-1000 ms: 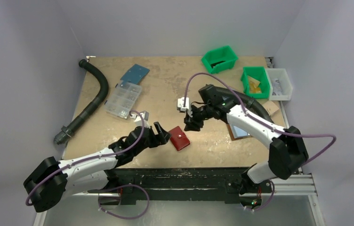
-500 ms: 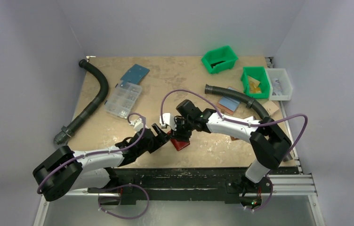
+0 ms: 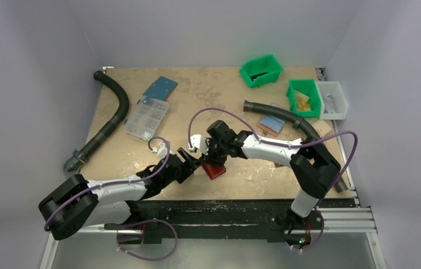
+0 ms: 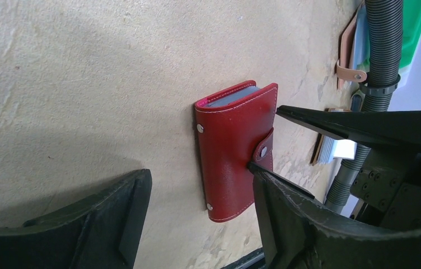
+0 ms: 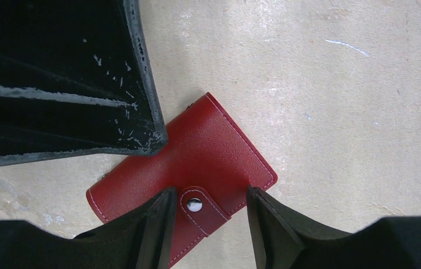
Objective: Take the credit cards out of the card holder
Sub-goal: Open the card holder at the center of the board.
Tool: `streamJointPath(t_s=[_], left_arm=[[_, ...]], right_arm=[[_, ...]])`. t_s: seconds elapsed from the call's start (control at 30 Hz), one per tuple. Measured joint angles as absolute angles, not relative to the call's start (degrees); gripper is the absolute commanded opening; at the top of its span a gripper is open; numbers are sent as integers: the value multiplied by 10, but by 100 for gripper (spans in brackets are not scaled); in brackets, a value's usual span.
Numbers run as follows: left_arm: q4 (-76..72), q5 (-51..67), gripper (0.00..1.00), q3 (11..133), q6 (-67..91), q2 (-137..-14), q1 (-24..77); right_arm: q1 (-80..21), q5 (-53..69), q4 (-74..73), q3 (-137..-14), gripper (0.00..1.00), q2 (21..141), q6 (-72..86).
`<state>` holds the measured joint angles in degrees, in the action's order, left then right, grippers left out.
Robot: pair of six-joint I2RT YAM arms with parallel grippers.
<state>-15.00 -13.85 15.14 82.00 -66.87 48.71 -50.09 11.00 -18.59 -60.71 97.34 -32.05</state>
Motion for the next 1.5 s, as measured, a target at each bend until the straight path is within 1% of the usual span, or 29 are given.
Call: streamJointPath(t_s=[0.1, 0.23, 0.53, 0.97, 1.1, 1.23, 1.43, 1.5], left_arm=[[-157, -137, 70, 147, 826, -669, 487], [-165, -136, 70, 142, 834, -668, 487], [-167, -136, 70, 141, 835, -668, 487], [-172, -132, 70, 135, 834, -662, 487], [-172, -131, 70, 134, 834, -661, 487], [-173, -130, 70, 133, 834, -661, 487], [-176, -128, 70, 132, 834, -661, 487], [-179, -126, 70, 131, 834, -661, 487]], right_arm=[[-503, 106, -185, -607, 58, 975, -320], [-505, 100, -185, -608, 63, 976, -321], [-505, 102, -184, -608, 67, 975, -331], [-503, 157, -208, -608, 67, 971, -341], [-503, 155, -210, -608, 64, 971, -340], [-503, 134, -206, -608, 59, 971, -337], [-503, 114, -203, -608, 46, 972, -329], [-502, 110, -201, -608, 39, 973, -327]])
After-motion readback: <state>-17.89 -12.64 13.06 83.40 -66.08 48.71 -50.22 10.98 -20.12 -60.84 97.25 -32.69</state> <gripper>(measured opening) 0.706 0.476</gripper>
